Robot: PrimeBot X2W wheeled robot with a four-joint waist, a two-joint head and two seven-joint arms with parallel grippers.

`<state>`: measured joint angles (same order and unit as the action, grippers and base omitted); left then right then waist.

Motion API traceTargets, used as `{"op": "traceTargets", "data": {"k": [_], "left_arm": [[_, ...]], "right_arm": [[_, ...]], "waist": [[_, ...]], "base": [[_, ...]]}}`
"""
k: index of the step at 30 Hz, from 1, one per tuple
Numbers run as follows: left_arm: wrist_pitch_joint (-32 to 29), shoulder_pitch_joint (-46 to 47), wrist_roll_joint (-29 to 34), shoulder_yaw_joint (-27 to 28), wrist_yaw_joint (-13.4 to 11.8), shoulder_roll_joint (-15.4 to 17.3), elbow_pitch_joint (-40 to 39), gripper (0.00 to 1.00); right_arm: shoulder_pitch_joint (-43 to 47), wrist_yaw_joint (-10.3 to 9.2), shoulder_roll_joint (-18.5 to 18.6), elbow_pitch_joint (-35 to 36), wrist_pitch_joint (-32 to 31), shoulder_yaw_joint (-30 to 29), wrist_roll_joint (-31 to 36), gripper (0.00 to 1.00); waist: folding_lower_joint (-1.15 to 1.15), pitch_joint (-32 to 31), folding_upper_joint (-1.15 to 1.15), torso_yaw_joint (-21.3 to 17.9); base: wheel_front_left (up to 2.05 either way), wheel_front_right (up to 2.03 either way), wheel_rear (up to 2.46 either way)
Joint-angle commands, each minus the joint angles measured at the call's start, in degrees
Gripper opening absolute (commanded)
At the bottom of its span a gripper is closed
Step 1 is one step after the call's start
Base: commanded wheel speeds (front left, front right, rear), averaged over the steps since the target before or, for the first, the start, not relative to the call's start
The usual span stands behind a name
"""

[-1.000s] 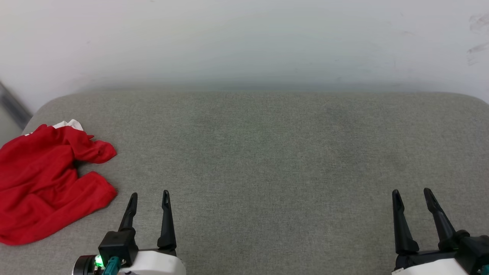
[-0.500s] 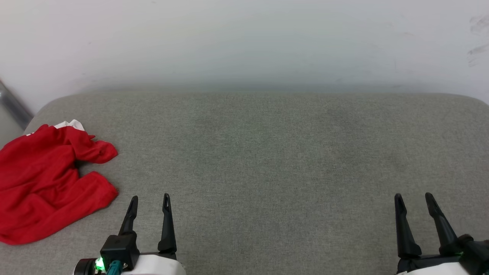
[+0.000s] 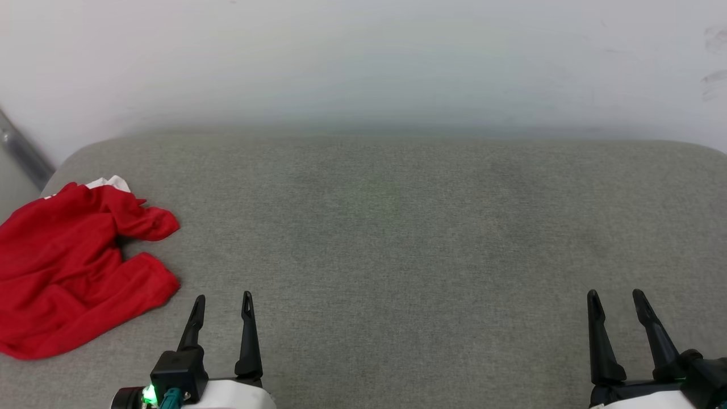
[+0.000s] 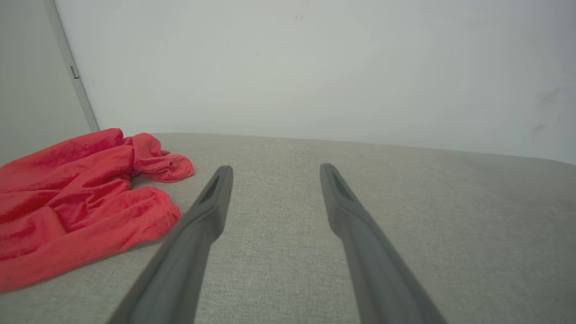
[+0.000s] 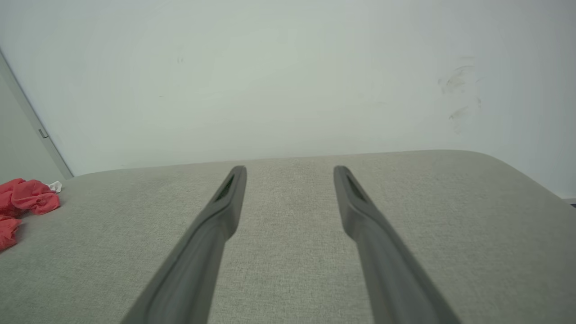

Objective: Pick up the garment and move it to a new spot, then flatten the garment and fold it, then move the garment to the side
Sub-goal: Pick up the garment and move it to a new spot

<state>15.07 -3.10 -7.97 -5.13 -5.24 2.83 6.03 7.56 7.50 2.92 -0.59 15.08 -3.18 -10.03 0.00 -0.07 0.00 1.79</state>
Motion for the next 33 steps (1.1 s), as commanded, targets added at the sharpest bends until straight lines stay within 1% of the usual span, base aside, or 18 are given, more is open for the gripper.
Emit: {"op": "traceTargets", "data": {"k": [1, 5, 10, 18, 27, 33], "left_arm": [[0.16, 0.15, 0.26, 0.1, -0.25, 0.09, 0.12, 1.0], [0.16, 0.71, 0.56, 0.44, -0.52, 0.09, 0.03, 1.0], [0.16, 1.08, 0.55, 1.16, -0.64, 0.08, -0.01, 1.0], [0.16, 1.78, 0.57, 2.53, -0.78, 0.08, -0.53, 1.0], [0.16, 1.41, -0.92, 4.73, -1.5, 0.08, -1.27, 1.0], [0.16, 1.6, -1.42, 5.19, -1.73, 0.08, -1.53, 1.0]], "right_arm": [[0.5, -0.02, -0.07, 0.2, 0.15, 0.06, 0.37, 1.0], [0.43, -0.02, -0.08, 0.66, 0.14, 0.22, 0.87, 1.0], [0.41, -0.02, -0.07, 1.13, 0.14, 0.14, 1.36, 1.0], [0.84, -0.02, -0.07, 1.68, 0.14, 0.34, 1.97, 1.0], [-0.01, -0.02, -0.06, 2.36, 0.14, 0.69, 3.1, 1.0], [-0.04, -0.02, -0.06, 2.67, 0.14, 0.67, 3.68, 1.0]], "waist": [[0.0, 0.02, 0.0, 0.23], [0.0, 0.15, 0.0, 1.75], [0.0, 0.28, 0.0, 4.76], [0.0, 0.68, 0.0, 11.65], [0.0, 1.63, 0.0, 19.27], [0.0, 2.26, 0.0, 24.17]], "base": [[0.0, 0.0, 0.0], [0.0, 0.0, 0.0], [0.0, 0.0, 0.0], [0.0, 0.0, 0.0], [0.0, 0.0, 0.0], [0.0, 0.0, 0.0]]}}
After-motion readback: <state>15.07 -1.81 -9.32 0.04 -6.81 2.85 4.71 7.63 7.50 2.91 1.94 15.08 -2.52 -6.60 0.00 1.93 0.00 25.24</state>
